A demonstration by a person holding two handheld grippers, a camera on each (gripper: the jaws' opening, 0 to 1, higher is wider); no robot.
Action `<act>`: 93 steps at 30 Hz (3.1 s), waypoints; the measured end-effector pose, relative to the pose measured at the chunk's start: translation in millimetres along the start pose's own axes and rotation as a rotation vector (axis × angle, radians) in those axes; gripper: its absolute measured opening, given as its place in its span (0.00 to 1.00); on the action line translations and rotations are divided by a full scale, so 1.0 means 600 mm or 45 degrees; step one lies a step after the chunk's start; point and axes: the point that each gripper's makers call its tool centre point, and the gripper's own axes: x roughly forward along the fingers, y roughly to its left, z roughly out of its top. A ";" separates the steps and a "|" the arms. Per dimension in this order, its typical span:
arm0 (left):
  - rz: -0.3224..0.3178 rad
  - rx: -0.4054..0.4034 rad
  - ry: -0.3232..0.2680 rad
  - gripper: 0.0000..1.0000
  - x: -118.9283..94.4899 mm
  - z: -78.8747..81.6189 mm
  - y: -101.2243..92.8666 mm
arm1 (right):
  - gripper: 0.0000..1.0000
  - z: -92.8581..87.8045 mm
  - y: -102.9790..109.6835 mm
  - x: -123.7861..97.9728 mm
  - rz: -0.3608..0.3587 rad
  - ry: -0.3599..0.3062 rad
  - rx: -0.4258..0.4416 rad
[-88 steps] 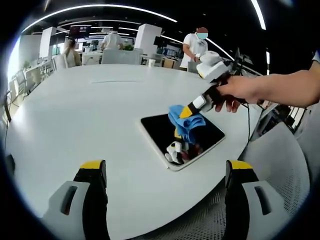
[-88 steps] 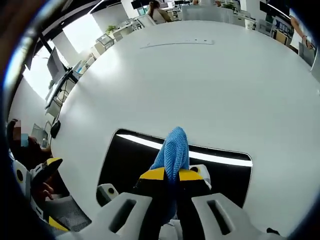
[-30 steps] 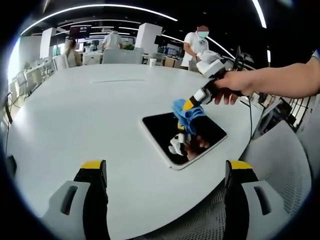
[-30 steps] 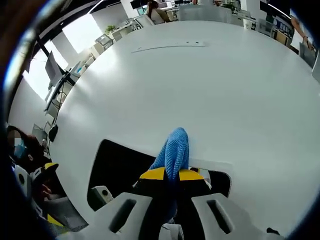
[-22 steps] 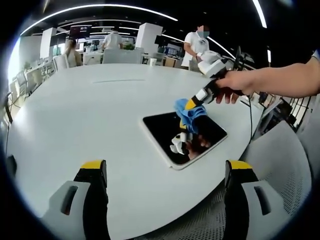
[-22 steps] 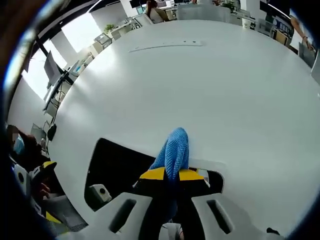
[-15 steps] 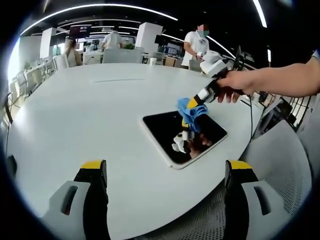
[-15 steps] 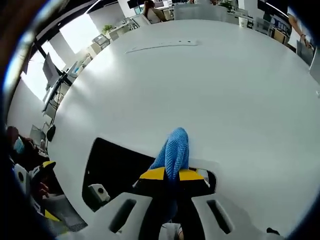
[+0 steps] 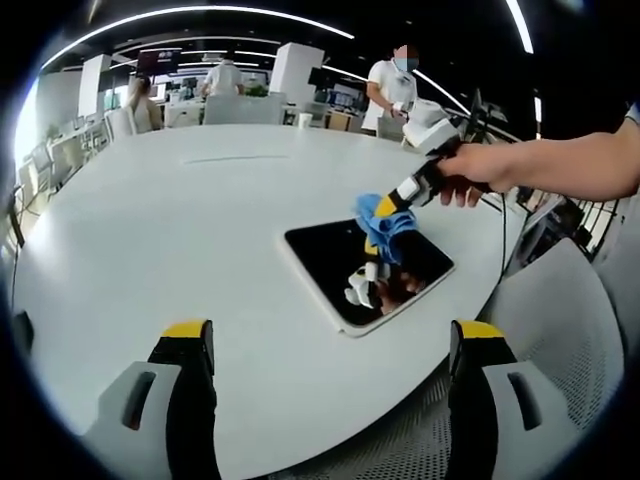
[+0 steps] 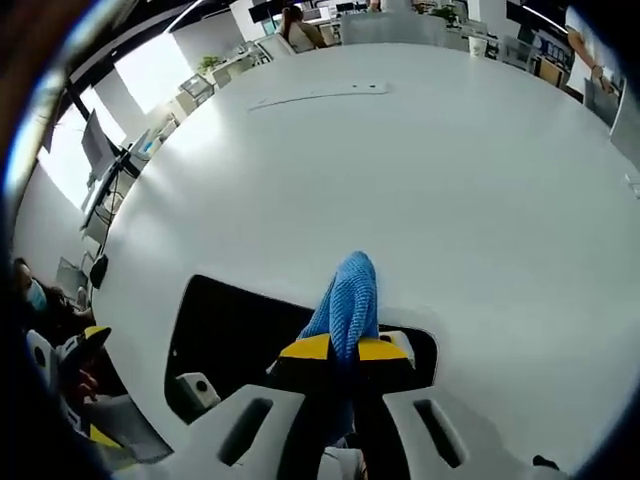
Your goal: Wipe the mirror surface with the cleaning cloth until all visible marks leave the cleaned area.
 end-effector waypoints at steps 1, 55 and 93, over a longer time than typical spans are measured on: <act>0.001 0.000 0.000 0.96 0.000 0.000 0.000 | 0.01 -0.002 0.001 -0.001 0.000 -0.001 0.000; -0.004 -0.014 -0.002 0.96 0.002 0.000 -0.001 | 0.02 -0.147 0.044 -0.068 0.000 -0.077 -0.068; -0.016 -0.002 0.045 0.96 0.004 -0.011 -0.005 | 0.02 -0.171 0.052 -0.079 0.040 -0.069 -0.047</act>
